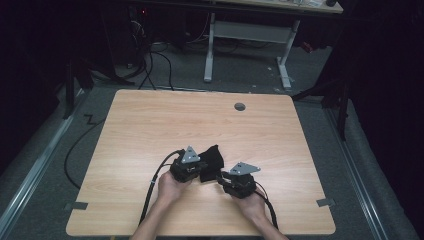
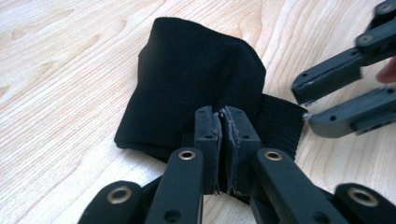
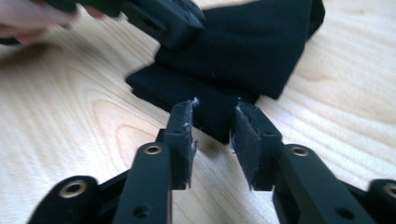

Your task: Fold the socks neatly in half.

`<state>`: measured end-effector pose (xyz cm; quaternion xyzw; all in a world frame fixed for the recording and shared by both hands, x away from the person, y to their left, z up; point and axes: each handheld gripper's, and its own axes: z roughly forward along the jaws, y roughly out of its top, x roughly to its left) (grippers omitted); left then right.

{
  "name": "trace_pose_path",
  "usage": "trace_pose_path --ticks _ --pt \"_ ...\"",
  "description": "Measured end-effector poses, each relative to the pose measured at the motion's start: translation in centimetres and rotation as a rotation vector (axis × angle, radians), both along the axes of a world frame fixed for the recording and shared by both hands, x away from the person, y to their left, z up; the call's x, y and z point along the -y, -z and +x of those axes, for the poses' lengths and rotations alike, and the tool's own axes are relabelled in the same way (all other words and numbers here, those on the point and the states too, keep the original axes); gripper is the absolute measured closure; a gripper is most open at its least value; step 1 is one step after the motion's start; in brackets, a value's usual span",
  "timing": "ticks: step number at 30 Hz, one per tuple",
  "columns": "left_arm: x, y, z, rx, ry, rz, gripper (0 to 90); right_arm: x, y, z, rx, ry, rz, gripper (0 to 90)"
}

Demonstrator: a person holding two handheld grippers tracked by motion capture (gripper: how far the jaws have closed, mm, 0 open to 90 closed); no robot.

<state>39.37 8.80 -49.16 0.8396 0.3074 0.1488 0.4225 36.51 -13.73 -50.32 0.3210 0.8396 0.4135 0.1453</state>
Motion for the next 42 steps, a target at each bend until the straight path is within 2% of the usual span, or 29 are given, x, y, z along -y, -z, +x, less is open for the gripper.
trace_pose_path --ticks 2,5,8,14,19,23,29,34,37,40,42 --pt "0.0 0.0 0.0 -0.001 0.001 -0.001 84.8 0.0 -0.2 -0.1 0.01 -0.009 0.008 72.2" --pt "0.0 0.0 0.0 -0.001 0.001 -0.005 84.8 -0.1 0.0 0.1 0.0 -0.01 -0.003 76.5" --pt "-0.1 -0.2 -0.1 0.006 0.0 -0.009 84.9 -0.3 0.5 0.4 -0.021 -0.005 -0.027 78.0" --pt "-0.3 -0.5 -0.2 0.007 0.001 -0.027 85.0 -0.5 0.6 0.4 -0.01 -0.007 -0.049 79.1" --pt "-0.3 -0.4 -0.2 0.001 0.003 -0.024 85.0 -0.2 0.5 0.6 -0.034 0.0 -0.014 77.0" --pt "-0.2 -0.4 -0.2 0.003 0.01 -0.02 85.0 0.1 -0.2 0.4 -0.006 0.011 0.024 78.0" --pt "-0.2 -0.4 -0.2 0.003 0.01 -0.023 85.0 -0.7 -0.5 0.8 0.008 0.013 0.017 79.0" --pt "-0.4 -0.7 -0.3 0.007 0.011 -0.036 85.0 -1.3 0.0 1.2 -0.012 0.013 -0.011 79.2" --pt "-0.4 -1.2 -0.7 0.013 0.017 -0.05 85.1 -1.4 0.1 1.0 -0.004 0.011 -0.036 78.9" --pt "-0.5 -1.8 -1.5 0.028 0.032 -0.057 85.1 -1.4 0.1 1.1 -0.016 0.019 -0.022 78.9" --pt "-0.4 -2.0 -2.1 0.028 0.038 -0.054 85.1 -1.4 0.2 1.1 -0.007 0.018 -0.025 78.9"
